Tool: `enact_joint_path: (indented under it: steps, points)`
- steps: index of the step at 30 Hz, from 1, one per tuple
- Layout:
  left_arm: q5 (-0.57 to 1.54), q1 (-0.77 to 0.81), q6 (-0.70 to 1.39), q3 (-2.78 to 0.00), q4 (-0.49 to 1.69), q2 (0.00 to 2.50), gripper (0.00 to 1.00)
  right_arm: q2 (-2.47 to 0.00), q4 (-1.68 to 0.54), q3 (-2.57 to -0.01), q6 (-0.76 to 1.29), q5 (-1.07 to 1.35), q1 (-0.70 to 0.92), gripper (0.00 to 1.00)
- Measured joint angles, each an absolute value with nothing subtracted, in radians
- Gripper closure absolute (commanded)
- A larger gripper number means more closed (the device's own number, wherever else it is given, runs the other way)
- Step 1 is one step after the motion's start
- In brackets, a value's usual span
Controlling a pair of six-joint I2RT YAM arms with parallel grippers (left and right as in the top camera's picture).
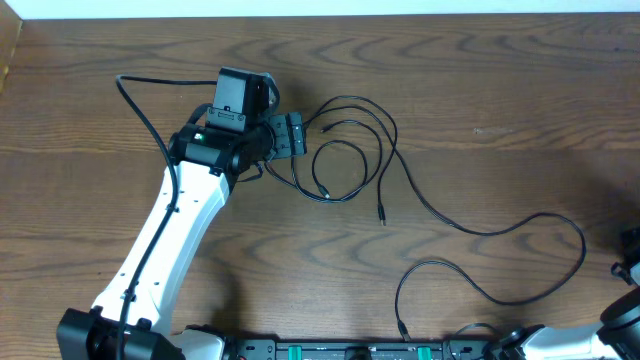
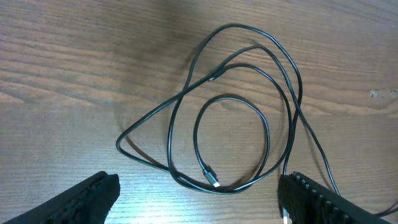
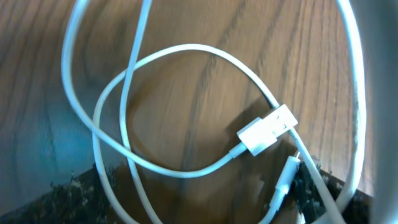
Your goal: Untangle cables
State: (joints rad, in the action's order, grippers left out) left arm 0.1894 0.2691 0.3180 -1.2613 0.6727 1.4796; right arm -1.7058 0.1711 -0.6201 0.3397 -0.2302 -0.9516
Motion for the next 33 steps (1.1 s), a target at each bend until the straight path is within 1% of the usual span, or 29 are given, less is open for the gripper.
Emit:
enact_joint_path:
  steps: [4, 12, 19, 26, 33]
  points:
    - [0.190, 0.269, 0.318, -1.261, 0.673, 1.480, 0.13, -1.750, 0.294, -0.617, 0.329, -0.244, -0.952, 0.07]
    - [0.190, 0.269, 0.318, -1.261, 0.673, 1.480, 0.13, -1.794, 0.453, -0.607, 0.356, -0.210, -0.959, 0.09]
    - [0.190, 0.269, 0.318, -1.261, 0.673, 1.480, 0.13, -1.809, 0.438, -0.691, 0.352, -0.177, -0.987, 0.09]
    - [0.190, 0.269, 0.318, -1.261, 0.673, 1.480, 0.13, -1.809, 0.330, -0.836, 0.274, -0.176, -1.047, 0.07]
    - [0.190, 0.269, 0.318, -1.261, 0.673, 1.480, 0.13, -1.809, 0.233, -0.895, 0.241, -0.166, -1.110, 0.06]
